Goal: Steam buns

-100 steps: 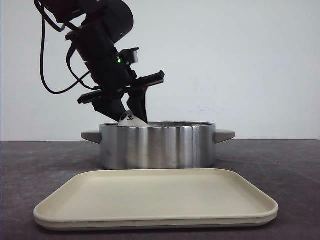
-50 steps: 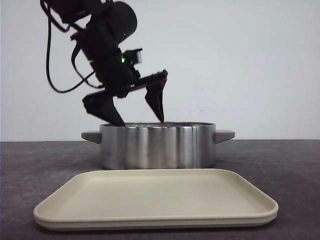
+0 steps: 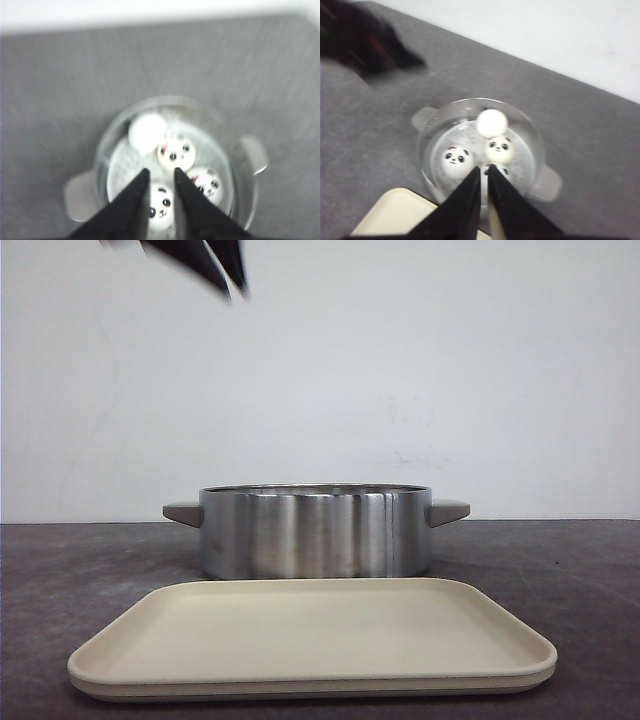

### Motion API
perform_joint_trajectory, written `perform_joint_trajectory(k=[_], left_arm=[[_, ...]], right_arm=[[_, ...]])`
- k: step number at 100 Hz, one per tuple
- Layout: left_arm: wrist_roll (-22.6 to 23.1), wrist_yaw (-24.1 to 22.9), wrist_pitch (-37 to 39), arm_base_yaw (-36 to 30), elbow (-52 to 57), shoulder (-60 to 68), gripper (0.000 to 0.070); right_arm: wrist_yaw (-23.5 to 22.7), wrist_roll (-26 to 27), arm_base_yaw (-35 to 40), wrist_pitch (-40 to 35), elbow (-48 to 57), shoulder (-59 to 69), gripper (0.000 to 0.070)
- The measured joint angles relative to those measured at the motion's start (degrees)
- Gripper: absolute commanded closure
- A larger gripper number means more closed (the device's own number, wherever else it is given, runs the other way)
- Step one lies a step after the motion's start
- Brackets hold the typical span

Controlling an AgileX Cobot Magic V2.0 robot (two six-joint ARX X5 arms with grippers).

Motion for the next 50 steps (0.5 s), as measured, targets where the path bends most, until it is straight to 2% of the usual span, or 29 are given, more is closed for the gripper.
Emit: perform_joint_trajectory(k=[11, 18, 36, 50], left_arm=[[0.1, -0.5, -0.1, 0.2, -6.0, -10.2, 0.0699], [0.1, -1.2, -0.2, 0.2, -11.0, -16.7, 0.0699], [0.1, -2.1, -0.3, 0.2, -22.3, -33.7, 0.0699], [0.1, -6.2, -0.9, 0.2, -27.6, -42.5, 0.0699]], right_arm=[[-3.1, -0.1, 0.0, 12.7, -10.9, -4.9, 0.0683], [-3.4, 0.0, 0.0, 18.7, -16.1, -6.6, 0.0683], [-3.5, 0.1, 0.0, 21.9, -19.6, -6.5, 0.0683], [-3.5, 0.1, 0.0, 28.3, -19.6, -6.6, 0.0683]])
